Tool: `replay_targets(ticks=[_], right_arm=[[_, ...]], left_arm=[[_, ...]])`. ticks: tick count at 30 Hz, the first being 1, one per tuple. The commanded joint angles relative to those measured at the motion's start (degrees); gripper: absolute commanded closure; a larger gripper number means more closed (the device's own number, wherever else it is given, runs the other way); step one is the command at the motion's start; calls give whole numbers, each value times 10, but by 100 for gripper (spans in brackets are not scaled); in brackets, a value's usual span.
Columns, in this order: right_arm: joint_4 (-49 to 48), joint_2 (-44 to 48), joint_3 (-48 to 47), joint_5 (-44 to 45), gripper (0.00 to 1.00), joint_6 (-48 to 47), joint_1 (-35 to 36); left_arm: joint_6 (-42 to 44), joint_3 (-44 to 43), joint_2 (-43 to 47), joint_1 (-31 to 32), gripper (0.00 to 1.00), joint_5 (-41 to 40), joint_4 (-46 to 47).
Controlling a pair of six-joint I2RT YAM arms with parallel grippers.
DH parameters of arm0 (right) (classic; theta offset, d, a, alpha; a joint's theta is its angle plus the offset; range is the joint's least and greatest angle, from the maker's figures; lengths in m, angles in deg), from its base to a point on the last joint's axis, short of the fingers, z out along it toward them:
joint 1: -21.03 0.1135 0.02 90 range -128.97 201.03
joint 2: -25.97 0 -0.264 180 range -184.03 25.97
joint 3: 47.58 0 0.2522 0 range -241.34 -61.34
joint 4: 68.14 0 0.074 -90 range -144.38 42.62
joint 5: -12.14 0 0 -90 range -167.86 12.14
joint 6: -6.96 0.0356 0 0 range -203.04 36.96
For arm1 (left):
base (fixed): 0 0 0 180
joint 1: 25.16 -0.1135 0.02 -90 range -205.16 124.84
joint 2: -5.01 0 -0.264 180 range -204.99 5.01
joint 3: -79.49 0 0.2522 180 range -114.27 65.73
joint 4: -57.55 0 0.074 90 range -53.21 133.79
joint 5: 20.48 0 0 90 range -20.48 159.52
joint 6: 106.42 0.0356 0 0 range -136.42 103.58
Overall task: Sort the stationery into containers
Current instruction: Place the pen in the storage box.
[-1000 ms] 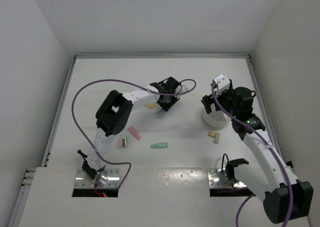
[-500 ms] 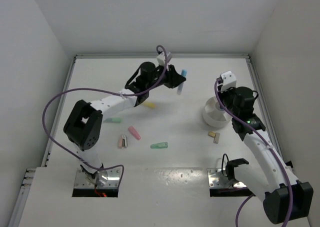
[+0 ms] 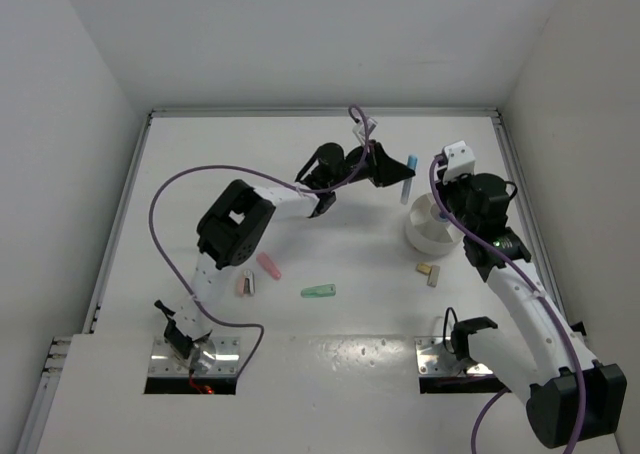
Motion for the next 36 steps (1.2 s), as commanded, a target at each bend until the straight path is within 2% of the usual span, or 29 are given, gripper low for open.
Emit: replay_targets(ticks=[1, 7, 21, 33, 36], right_arm=[[-32, 3, -2, 9, 100, 8, -2], [-37, 3, -2, 9, 100, 8, -2], [-37, -2, 3, 15, 100, 3, -2], [-37, -8, 3, 15, 100, 3, -2], [-37, -8, 3, 15, 100, 3, -2]], left_arm=[[-67, -55, -21, 4, 97, 30, 132], [-111, -127, -93, 15, 97, 42, 154], [-110, -208, -173, 26, 92, 42, 104], [-82, -229, -205, 32, 88, 42, 57], [-75, -234, -210, 37, 83, 48, 46]])
